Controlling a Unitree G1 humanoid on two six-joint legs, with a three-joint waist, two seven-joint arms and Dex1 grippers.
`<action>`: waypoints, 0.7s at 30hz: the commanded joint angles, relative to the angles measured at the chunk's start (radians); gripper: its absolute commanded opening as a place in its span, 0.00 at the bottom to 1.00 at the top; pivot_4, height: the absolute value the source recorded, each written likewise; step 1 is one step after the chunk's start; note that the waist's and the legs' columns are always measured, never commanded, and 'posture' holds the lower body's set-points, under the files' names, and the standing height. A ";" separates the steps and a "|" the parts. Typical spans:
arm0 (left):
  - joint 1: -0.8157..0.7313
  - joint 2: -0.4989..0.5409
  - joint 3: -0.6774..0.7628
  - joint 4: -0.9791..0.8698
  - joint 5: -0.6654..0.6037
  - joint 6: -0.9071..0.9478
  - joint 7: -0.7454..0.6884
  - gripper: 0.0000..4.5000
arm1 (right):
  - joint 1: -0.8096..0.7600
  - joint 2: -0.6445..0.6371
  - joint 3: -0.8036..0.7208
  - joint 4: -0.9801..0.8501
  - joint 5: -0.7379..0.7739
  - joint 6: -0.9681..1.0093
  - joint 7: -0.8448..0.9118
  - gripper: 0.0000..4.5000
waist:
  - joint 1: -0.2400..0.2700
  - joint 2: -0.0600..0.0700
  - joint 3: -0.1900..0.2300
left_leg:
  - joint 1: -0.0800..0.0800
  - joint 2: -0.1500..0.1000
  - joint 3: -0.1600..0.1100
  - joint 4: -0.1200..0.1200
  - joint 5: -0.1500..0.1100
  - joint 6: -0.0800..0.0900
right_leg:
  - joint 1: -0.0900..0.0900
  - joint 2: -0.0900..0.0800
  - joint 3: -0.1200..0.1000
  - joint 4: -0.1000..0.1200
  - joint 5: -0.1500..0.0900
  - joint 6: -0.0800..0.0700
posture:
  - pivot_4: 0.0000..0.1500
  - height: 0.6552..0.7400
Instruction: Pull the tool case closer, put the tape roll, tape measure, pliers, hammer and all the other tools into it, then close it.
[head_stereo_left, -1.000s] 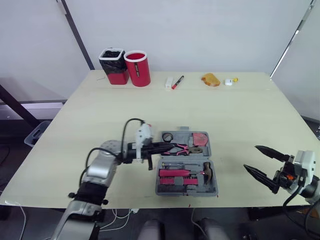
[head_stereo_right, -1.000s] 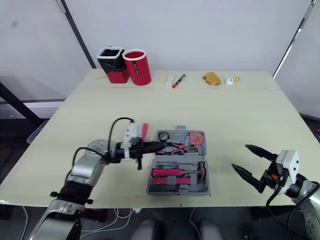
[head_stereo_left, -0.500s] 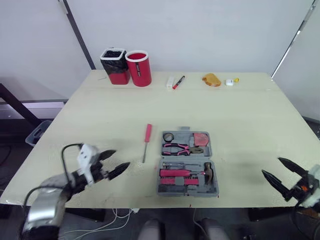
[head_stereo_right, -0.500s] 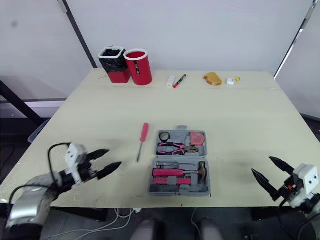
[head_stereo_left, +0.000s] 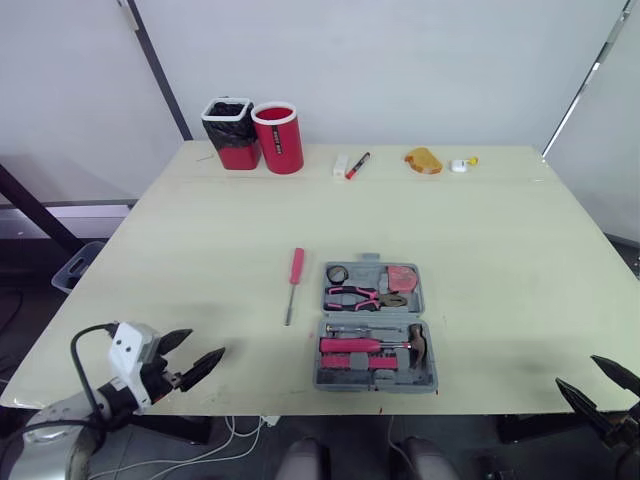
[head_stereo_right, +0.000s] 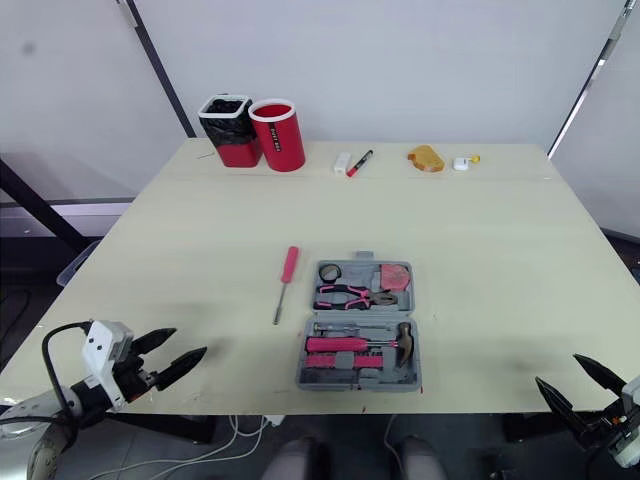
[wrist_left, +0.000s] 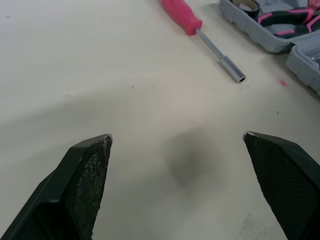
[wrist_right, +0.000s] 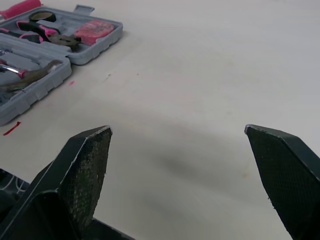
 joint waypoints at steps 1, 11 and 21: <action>-0.060 -0.014 -0.038 -0.056 0.008 0.020 0.060 0.99 | -0.013 -0.022 0.013 -0.102 0.030 0.010 0.025 1.00 | 0.000 0.000 0.000 | 0.000 -0.001 0.000 0.000 0.000 0.000 | 0.000 0.000 0.000 0.000 0.000 0.000 | 1.00 1.00; -0.279 -0.158 -0.207 -0.099 0.120 0.198 0.379 0.99 | -0.114 -0.097 0.117 -0.402 0.116 0.194 0.012 1.00 | -0.001 0.000 0.000 | -0.001 -0.003 -0.001 0.000 0.000 0.000 | 0.000 0.001 0.000 0.000 0.002 0.003 | 1.00 1.00; -0.464 -0.340 -0.315 0.036 0.236 0.238 0.601 0.99 | -0.244 -0.125 0.190 -0.513 0.136 0.300 -0.025 1.00 | 0.002 -0.001 0.000 | -0.002 -0.004 -0.001 0.000 0.000 0.000 | 0.000 0.002 -0.001 0.000 0.003 0.004 | 1.00 1.00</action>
